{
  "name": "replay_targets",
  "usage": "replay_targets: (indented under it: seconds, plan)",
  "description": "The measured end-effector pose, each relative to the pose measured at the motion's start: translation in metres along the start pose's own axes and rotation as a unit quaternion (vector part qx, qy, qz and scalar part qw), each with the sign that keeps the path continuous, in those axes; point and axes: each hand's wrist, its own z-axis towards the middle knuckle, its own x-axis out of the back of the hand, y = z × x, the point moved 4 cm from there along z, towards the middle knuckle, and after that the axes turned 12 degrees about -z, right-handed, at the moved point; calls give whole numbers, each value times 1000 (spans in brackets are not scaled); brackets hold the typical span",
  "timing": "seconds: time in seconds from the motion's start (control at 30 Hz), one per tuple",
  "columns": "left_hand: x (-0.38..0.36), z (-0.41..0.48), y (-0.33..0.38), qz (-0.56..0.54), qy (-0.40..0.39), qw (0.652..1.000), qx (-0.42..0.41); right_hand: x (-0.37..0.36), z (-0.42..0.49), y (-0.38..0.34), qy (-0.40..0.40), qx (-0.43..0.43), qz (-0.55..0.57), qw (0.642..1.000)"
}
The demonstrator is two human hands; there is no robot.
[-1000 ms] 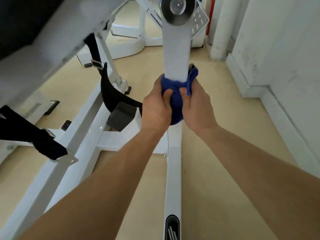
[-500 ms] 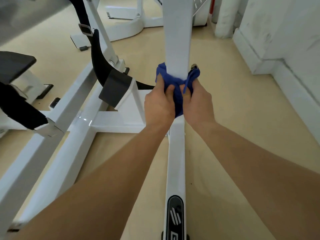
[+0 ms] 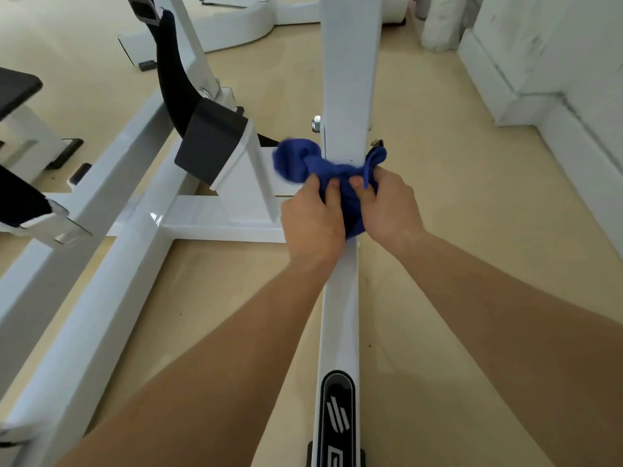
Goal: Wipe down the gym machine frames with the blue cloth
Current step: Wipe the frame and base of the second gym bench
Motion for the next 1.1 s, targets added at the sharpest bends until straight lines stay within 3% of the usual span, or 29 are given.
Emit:
replay_targets:
  seconds: [0.13,0.53,0.7,0.8,0.93,1.1]
  plan:
    - [-10,-3,-32,22,-60,995,74,-18,-3,20,-29,-31,-24,999]
    - [-10,-4,-50,73,-119,982,123,-37,-13,38,-96,-125,-57,986]
    - [20,-46,-51,86,-166,976,111,-28,-63,29,-78,-76,-195,975]
    - [52,-69,-47,-1,-155,977,145,-19,-95,20,-66,-56,-114,990]
    - [80,-80,-38,-70,-121,983,122,-10,-106,2,-40,-7,-2,999]
    - [79,-75,-28,-193,-126,952,203,-29,-105,-32,-121,23,61,990]
